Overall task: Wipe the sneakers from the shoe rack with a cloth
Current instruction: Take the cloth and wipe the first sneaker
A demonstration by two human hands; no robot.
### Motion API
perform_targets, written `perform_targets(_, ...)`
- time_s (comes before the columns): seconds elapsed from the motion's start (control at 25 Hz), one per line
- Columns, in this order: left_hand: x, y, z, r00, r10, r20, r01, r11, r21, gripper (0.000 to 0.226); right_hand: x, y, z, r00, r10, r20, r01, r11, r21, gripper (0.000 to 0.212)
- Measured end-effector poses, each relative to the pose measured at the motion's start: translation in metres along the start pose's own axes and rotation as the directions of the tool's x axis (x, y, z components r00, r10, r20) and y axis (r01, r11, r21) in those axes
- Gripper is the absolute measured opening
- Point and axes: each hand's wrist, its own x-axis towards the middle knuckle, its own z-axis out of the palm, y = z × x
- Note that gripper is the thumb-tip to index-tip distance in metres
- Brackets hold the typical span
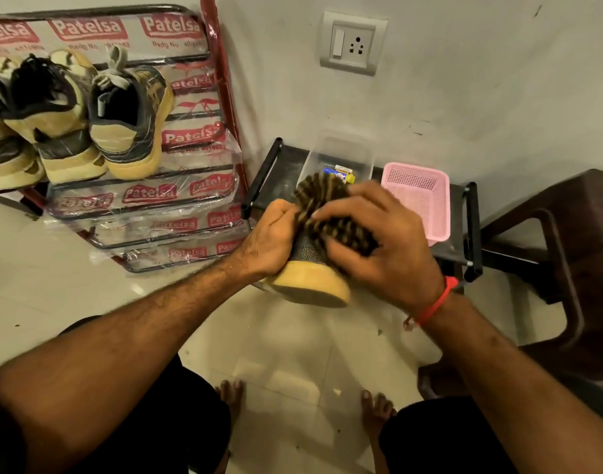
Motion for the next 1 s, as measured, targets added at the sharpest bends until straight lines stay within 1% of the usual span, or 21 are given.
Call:
perform_targets(0.04,-0.002,0.003,-0.002,1.000,0.016,-0.017,-0.016,1.000,-0.019,0.031,0.002,0.003,-0.002,0.998,0.053,-0.036,-0.053,0.999,0.000,0.025)
perform_targets(0.08,-0.002,0.004,-0.003,0.999,0.000,-0.052,-0.002,0.999,-0.039,0.031,0.001,0.001,-0.002,0.998,0.065,-0.028,-0.064,0.998,0.012,0.024)
perform_targets(0.12,-0.005,0.003,-0.005,0.998,-0.068,-0.010,0.066,0.990,-0.123,0.030,-0.004,-0.005,0.002,0.999,0.007,0.036,-0.007,1.000,0.021,0.024)
perform_targets(0.16,-0.004,0.003,-0.004,0.997,-0.075,0.014,0.076,0.982,-0.170,0.025,-0.009,-0.012,0.006,0.989,-0.095,0.114,0.091,0.995,0.040,0.023)
perform_targets(0.2,-0.002,-0.005,-0.007,0.996,-0.032,0.079,0.045,0.985,-0.168,0.020,-0.011,-0.012,0.007,0.977,-0.143,0.160,0.137,0.989,0.051,0.024)
perform_targets(0.24,0.000,-0.002,-0.006,0.994,-0.014,0.110,0.030,0.989,-0.147,0.023,-0.007,-0.004,0.004,0.982,-0.113,0.152,0.109,0.994,0.032,0.024)
perform_targets(0.28,0.006,0.002,-0.004,0.997,0.009,0.077,-0.004,0.997,-0.075,0.031,-0.002,0.006,0.000,0.996,-0.028,0.080,0.029,1.000,-0.007,0.025)
perform_targets(0.32,0.009,0.000,-0.006,1.000,0.002,0.026,-0.001,0.998,-0.063,0.040,0.003,0.012,-0.004,0.998,0.060,-0.002,-0.060,0.997,-0.040,0.025)
perform_targets(0.36,0.010,0.000,-0.005,1.000,0.012,0.015,-0.011,0.997,-0.073,0.049,0.003,0.013,-0.005,0.992,0.116,-0.057,-0.119,0.992,-0.039,0.024)
perform_targets(0.4,0.009,0.004,-0.004,1.000,0.020,0.015,-0.019,0.998,-0.052,0.049,-0.001,0.009,-0.004,0.993,0.102,-0.057,-0.104,0.994,-0.024,0.022)
perform_targets(0.48,0.004,0.006,-0.004,0.996,0.087,-0.010,-0.088,0.996,-0.017,0.028,-0.009,-0.007,0.003,0.996,-0.072,0.060,0.070,0.997,0.021,0.018)
perform_targets(0.52,0.005,0.006,-0.004,0.998,0.060,-0.014,-0.060,0.998,-0.030,0.022,-0.008,-0.004,0.004,0.990,-0.105,0.093,0.103,0.994,0.023,0.019)
perform_targets(0.6,0.009,0.009,-0.007,0.997,-0.061,-0.037,0.058,0.996,-0.074,0.031,0.000,0.008,-0.002,1.000,0.023,0.004,-0.023,1.000,-0.002,0.021)
perform_targets(0.64,0.011,0.009,-0.009,0.996,-0.090,-0.015,0.088,0.989,-0.120,0.041,0.001,0.011,-0.004,0.995,0.094,-0.041,-0.094,0.996,0.006,0.024)
perform_targets(0.68,0.012,0.012,-0.009,0.994,-0.112,-0.007,0.110,0.984,-0.140,0.052,-0.002,0.012,-0.005,0.992,0.115,-0.047,-0.114,0.993,0.035,0.025)
perform_targets(0.72,0.014,0.007,-0.012,0.992,-0.128,-0.004,0.126,0.980,-0.154,0.061,-0.005,0.007,-0.005,0.997,0.082,-0.014,-0.081,0.994,0.067,0.026)
perform_targets(0.76,0.014,0.009,-0.015,0.990,-0.139,-0.008,0.136,0.977,-0.166,0.063,-0.007,0.002,-0.004,0.999,0.011,0.032,-0.014,0.995,0.096,0.027)
perform_targets(0.8,0.013,0.007,-0.016,0.991,-0.129,-0.026,0.123,0.977,-0.175,0.060,-0.007,0.000,-0.003,0.998,-0.031,0.051,0.026,0.995,0.096,0.027)
perform_targets(0.84,0.014,0.009,-0.017,0.994,-0.107,-0.007,0.103,0.971,-0.214,0.057,-0.006,0.001,-0.001,0.999,-0.022,0.030,0.020,0.997,0.080,0.026)
perform_targets(0.92,0.016,0.012,-0.018,0.995,-0.097,0.026,0.100,0.941,-0.324,0.057,-0.003,0.000,-0.001,0.997,0.070,-0.035,-0.066,0.992,0.111,0.023)
perform_targets(1.0,0.017,0.017,-0.019,0.992,-0.124,-0.033,0.101,0.913,-0.395,0.039,-0.004,-0.001,-0.001,1.000,0.006,-0.022,-0.003,0.991,0.136,0.023)
